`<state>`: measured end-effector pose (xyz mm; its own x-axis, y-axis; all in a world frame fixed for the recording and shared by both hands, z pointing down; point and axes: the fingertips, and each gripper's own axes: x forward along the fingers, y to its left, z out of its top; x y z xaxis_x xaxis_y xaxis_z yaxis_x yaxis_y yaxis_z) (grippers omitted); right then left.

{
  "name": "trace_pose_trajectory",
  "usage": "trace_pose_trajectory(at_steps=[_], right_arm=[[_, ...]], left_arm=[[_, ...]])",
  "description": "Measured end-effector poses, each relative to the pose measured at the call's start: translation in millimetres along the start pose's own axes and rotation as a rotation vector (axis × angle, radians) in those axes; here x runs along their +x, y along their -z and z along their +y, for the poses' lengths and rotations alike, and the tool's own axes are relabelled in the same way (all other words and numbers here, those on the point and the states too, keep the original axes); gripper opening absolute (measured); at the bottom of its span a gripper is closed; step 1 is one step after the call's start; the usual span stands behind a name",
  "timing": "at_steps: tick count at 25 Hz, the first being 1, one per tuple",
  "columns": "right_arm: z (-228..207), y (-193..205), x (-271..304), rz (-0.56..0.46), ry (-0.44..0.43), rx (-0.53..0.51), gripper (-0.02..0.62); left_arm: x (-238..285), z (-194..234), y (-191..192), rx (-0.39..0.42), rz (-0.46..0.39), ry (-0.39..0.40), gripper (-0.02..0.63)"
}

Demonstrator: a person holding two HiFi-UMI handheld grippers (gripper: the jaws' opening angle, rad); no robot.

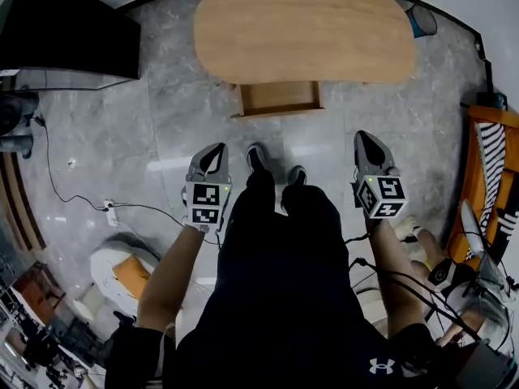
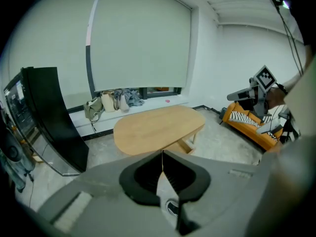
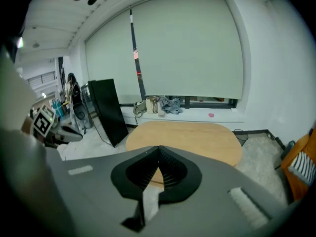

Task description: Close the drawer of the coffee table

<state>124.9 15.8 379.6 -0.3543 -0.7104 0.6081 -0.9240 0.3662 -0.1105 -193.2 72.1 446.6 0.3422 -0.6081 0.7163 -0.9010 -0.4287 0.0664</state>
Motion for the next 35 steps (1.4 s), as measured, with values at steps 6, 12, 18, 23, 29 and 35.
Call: trace_pose_trajectory(at_steps=[6,12,18,23,29,35], right_arm=[[-26,49,34,0.099,-0.031,-0.14,0.002],[-48,78,86,0.122,-0.094,-0.158,0.002],[-72,111,124,0.16,-0.125,-0.182,0.002],[-88,150,154,0.203,-0.118,-0.191,0.002],[-99,195,181,0.265,-0.123,-0.188,0.002],[-99,237,205,0.289,-0.134,-0.169,0.0]], left_arm=[[36,9,28,-0.001,0.056,-0.009,0.008],[85,10,44,0.038,0.096,-0.033,0.008],[126,7,73,0.023,0.154,-0.035,0.008],[158,19,113,0.043,0.209,-0.027,0.018],[184,34,146,0.041,0.238,-0.064,0.02],[205,44,184,0.046,0.279,-0.072,0.02]])
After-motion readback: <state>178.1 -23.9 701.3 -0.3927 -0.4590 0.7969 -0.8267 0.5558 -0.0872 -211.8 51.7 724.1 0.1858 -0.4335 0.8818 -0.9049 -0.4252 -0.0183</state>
